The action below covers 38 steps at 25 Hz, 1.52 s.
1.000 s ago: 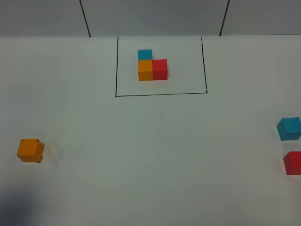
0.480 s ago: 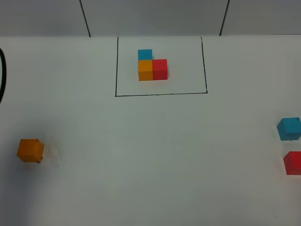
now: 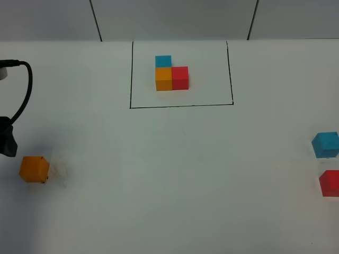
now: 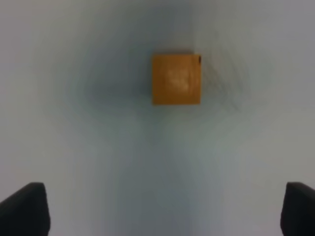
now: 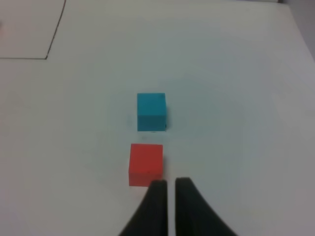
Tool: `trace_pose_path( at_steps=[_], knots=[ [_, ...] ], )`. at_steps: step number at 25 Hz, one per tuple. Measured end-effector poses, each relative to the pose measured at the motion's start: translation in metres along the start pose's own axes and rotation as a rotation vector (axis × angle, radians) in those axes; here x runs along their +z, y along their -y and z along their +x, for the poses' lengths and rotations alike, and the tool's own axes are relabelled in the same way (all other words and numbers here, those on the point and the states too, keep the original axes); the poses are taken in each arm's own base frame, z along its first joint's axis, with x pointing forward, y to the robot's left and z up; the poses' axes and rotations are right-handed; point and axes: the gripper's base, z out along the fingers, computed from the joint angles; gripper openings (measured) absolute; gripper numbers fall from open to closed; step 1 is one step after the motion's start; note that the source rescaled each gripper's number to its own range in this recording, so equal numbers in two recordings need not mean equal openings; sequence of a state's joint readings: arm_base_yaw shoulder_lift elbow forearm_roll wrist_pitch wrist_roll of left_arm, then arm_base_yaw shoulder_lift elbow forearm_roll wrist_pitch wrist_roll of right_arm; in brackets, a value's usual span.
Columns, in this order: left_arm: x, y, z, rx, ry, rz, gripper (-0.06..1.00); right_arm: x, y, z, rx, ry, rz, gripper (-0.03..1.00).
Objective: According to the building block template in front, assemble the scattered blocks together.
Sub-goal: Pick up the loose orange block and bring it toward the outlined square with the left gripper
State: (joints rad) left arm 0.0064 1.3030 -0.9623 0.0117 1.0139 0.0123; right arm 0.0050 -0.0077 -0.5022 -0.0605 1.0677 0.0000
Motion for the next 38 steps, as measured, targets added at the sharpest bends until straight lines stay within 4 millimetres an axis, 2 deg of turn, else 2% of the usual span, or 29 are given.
trace_pose_path(
  at_steps=[6, 16, 23, 28, 32, 38],
  knots=[
    [0.012, 0.000, -0.009, 0.000, 0.018, 0.001, 0.99, 0.000, 0.000, 0.000, 0.000, -0.001, 0.000, 0.00],
    [0.062, 0.003, -0.023, -0.021, -0.068, 0.025, 0.97, 0.000, 0.000, 0.000, 0.000, -0.001, 0.000, 0.00],
    [0.098, 0.003, -0.024, -0.020, -0.169, 0.025, 0.95, 0.000, 0.000, 0.000, 0.000, -0.001, 0.000, 0.00],
    [0.116, 0.003, -0.026, -0.020, -0.187, 0.025, 0.94, 0.000, 0.000, 0.000, 0.000, -0.001, 0.000, 0.00],
    [0.135, 0.003, -0.020, -0.020, -0.206, 0.024, 0.93, 0.000, 0.000, 0.000, 0.000, -0.001, 0.000, 0.00],
    [0.146, 0.003, -0.017, -0.020, -0.158, 0.023, 0.91, 0.000, 0.000, 0.000, 0.000, -0.001, 0.000, 0.00]
  ],
)
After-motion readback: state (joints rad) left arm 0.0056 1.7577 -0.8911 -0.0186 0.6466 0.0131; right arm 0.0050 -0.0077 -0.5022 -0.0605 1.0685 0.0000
